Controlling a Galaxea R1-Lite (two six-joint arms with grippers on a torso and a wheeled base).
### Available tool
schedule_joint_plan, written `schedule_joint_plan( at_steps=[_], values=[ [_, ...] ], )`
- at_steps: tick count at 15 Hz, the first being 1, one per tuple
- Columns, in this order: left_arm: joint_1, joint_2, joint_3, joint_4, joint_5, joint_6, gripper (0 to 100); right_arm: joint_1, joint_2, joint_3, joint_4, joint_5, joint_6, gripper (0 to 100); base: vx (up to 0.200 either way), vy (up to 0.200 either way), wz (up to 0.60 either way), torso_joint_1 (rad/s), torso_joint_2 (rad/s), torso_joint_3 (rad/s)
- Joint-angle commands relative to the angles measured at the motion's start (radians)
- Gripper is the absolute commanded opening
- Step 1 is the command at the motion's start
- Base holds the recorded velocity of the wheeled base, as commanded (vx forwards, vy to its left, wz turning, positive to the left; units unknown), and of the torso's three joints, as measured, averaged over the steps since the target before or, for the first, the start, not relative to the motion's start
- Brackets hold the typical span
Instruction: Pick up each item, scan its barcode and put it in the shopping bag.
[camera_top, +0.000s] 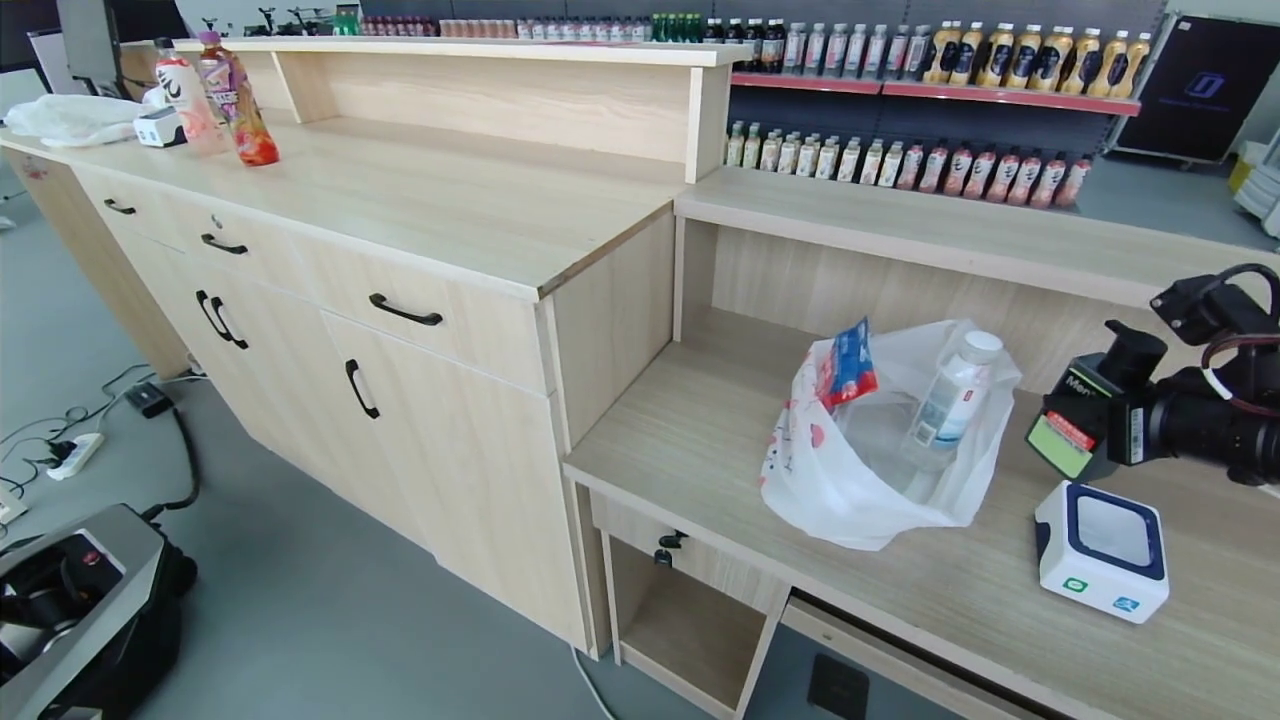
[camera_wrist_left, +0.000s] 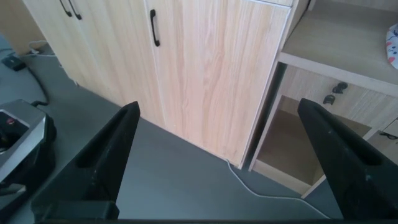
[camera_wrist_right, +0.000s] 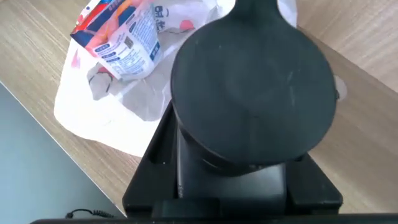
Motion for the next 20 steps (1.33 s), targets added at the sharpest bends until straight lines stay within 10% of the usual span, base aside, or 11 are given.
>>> schedule_joint_plan(
  at_steps=[1, 20],
  values=[
    [0.000, 0.000, 0.000, -0.001, 0.000, 0.000, 100, 0.002, 0.112, -0.007, -0.055, 0.047, 0.007, 0, 0.000, 0.000, 0.00, 0.000, 0.00, 0.000],
    [0.000, 0.000, 0.000, -0.001, 0.000, 0.000, 100, 0.106, 0.494, -0.105, -0.405, 0.081, -0.024, 0, 0.000, 0.000, 0.00, 0.000, 0.00, 0.000]
  ],
)
